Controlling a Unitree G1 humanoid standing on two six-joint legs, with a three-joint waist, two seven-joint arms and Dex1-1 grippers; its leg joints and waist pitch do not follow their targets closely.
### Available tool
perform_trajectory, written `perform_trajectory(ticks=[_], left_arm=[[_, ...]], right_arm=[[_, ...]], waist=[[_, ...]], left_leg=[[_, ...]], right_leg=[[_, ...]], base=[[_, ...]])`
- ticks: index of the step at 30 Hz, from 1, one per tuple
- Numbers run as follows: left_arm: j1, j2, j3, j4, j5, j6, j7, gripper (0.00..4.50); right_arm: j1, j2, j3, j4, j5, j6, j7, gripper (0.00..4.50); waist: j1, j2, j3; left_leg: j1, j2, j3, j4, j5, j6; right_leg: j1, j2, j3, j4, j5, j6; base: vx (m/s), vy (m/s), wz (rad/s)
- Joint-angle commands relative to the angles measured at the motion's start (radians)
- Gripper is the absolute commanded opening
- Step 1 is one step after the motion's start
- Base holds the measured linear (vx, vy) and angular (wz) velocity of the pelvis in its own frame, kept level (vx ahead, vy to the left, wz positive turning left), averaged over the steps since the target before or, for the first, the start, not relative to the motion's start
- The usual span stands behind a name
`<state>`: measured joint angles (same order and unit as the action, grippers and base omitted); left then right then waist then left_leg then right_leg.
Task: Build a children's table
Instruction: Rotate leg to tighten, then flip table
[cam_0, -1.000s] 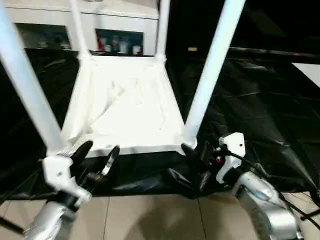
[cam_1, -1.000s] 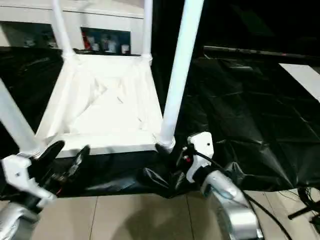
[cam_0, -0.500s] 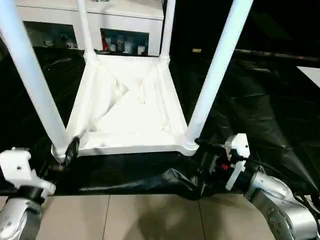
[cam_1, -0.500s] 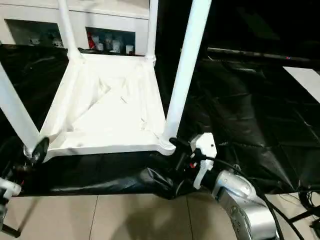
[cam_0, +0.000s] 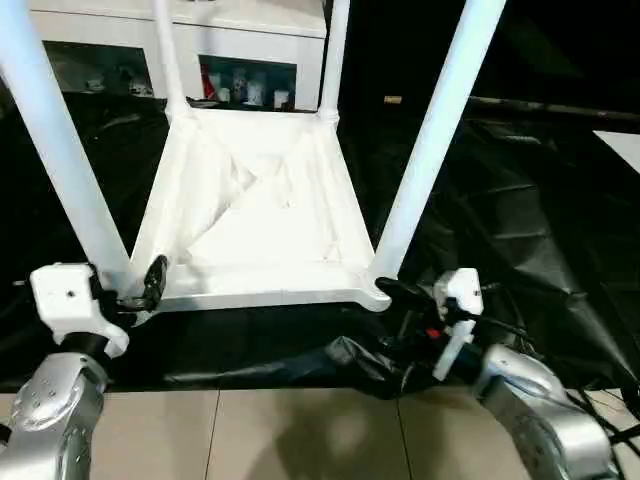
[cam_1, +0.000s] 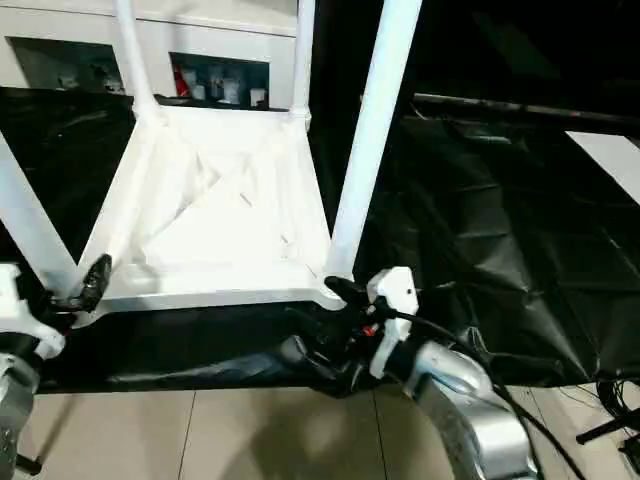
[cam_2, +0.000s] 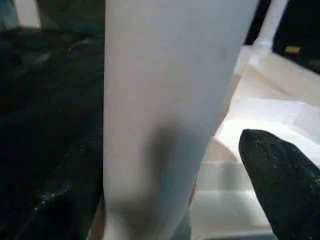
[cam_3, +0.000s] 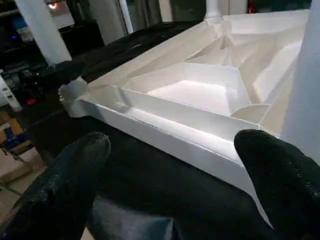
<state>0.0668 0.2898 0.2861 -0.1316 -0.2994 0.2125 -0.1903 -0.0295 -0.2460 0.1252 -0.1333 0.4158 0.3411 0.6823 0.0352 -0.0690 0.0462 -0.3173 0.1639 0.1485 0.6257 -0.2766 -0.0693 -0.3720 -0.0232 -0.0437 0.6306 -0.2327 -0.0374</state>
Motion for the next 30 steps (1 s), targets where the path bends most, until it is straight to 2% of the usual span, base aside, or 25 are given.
perform_trajectory(ticks=[1, 5, 10, 13, 14, 17, 19, 20, 24, 28, 30], left_arm=[[-0.007, -0.021, -0.004, -0.001, -0.005, 0.050, 0.043, 4.41], [-0.011, -0.050, 0.029, 0.002, -0.012, 0.068, 0.096, 4.04], [-0.021, -0.069, 0.047, 0.006, -0.027, 0.056, 0.109, 3.53], [-0.041, -0.082, 0.053, 0.001, -0.047, 0.037, 0.098, 3.37], [-0.045, -0.082, 0.053, 0.000, -0.049, 0.037, 0.096, 3.14], [-0.054, -0.081, 0.042, -0.001, -0.046, 0.033, 0.089, 3.03], [-0.056, -0.080, 0.038, 0.001, -0.044, 0.030, 0.082, 2.71], [-0.057, -0.078, 0.035, 0.003, -0.041, 0.030, 0.078, 2.71], [-0.060, -0.080, 0.033, 0.009, -0.042, 0.049, 0.083, 2.43], [-0.082, -0.140, 0.073, 0.003, -0.136, 0.125, 0.129, 2.34], [-0.090, -0.153, 0.084, 0.003, -0.157, 0.141, 0.145, 2.33]], right_arm=[[-0.022, 0.002, -0.006, 0.022, -0.022, -0.020, -0.017, 4.50], [-0.028, 0.007, -0.004, 0.029, -0.031, -0.022, -0.024, 4.50], [-0.033, 0.015, 0.006, 0.047, -0.045, -0.036, -0.028, 4.50], [-0.036, 0.024, 0.008, 0.056, -0.049, -0.044, -0.030, 4.50], [-0.037, 0.026, 0.007, 0.057, -0.050, -0.045, -0.031, 4.50], [-0.037, 0.029, 0.007, 0.061, -0.052, -0.048, -0.034, 4.50], [-0.037, 0.030, 0.008, 0.063, -0.053, -0.050, -0.035, 4.50], [-0.037, 0.031, 0.008, 0.067, -0.055, -0.052, -0.034, 4.50], [-0.043, 0.032, 0.009, 0.081, -0.061, -0.061, -0.030, 4.50], [-0.062, 0.038, 0.020, 0.112, -0.078, -0.080, -0.032, 4.50], [-0.066, 0.041, 0.023, 0.117, -0.081, -0.082, -0.034, 4.50]], waist=[[0.002, 0.028, -0.037], [0.006, 0.023, -0.039], [0.007, 0.021, -0.036], [0.007, 0.023, -0.036], [0.008, 0.025, -0.036], [0.008, 0.024, -0.038], [0.008, 0.025, -0.040], [0.008, 0.025, -0.039], [0.008, 0.027, -0.038], [0.008, 0.024, -0.035], [0.010, 0.019, -0.035]], left_leg=[[-0.017, 0.072, -0.026, -0.085, -0.009, 0.029], [-0.019, 0.070, -0.025, -0.082, 0.034, 0.045], [-0.018, 0.072, -0.024, -0.084, 0.008, 0.052], [-0.018, 0.072, -0.025, -0.085, 0.002, 0.050], [-0.017, 0.073, -0.025, -0.085, 0.005, 0.050], [-0.019, 0.072, -0.025, -0.084, 0.021, 0.052], [-0.019, 0.071, -0.026, -0.082, 0.039, 0.055], [-0.019, 0.072, -0.026, -0.083, 0.039, 0.056], [-0.018, 0.073, -0.025, -0.084, 0.021, 0.055], [-0.018, 0.070, -0.022, -0.083, 0.010, 0.047], [-0.022, 0.069, -0.022, -0.081, 0.025, 0.056]], right_leg=[[0.045, -0.118, 0.068, -0.066, 0.009, -0.214], [0.050, -0.118, 0.069, -0.062, 0.064, -0.222], [0.047, -0.119, 0.068, -0.068, 0.012, -0.217], [0.045, -0.119, 0.068, -0.069, -0.007, -0.213], [0.044, -0.120, 0.068, -0.069, -0.002, -0.213], [0.046, -0.120, 0.068, -0.066, 0.024, -0.215], [0.048, -0.119, 0.067, -0.063, 0.055, -0.215], [0.047, -0.119, 0.067, -0.063, 0.057, -0.215], [0.046, -0.120, 0.067, -0.065, 0.032, -0.216], [0.046, -0.121, 0.068, -0.069, -0.001, -0.227], [0.049, -0.121, 0.069, -0.068, 0.000, -0.222]], base=[[0.000, 0.000, 0.00], [0.000, 0.000, 0.00], [0.000, 0.000, 0.00], [0.000, 0.000, 0.00], [0.000, 0.000, 0.00], [0.000, 0.000, 0.00], [0.000, 0.000, 0.00], [0.000, 0.000, 0.00], [0.000, 0.000, 0.00], [0.000, 0.000, 0.00], [0.000, 0.000, 0.00]])
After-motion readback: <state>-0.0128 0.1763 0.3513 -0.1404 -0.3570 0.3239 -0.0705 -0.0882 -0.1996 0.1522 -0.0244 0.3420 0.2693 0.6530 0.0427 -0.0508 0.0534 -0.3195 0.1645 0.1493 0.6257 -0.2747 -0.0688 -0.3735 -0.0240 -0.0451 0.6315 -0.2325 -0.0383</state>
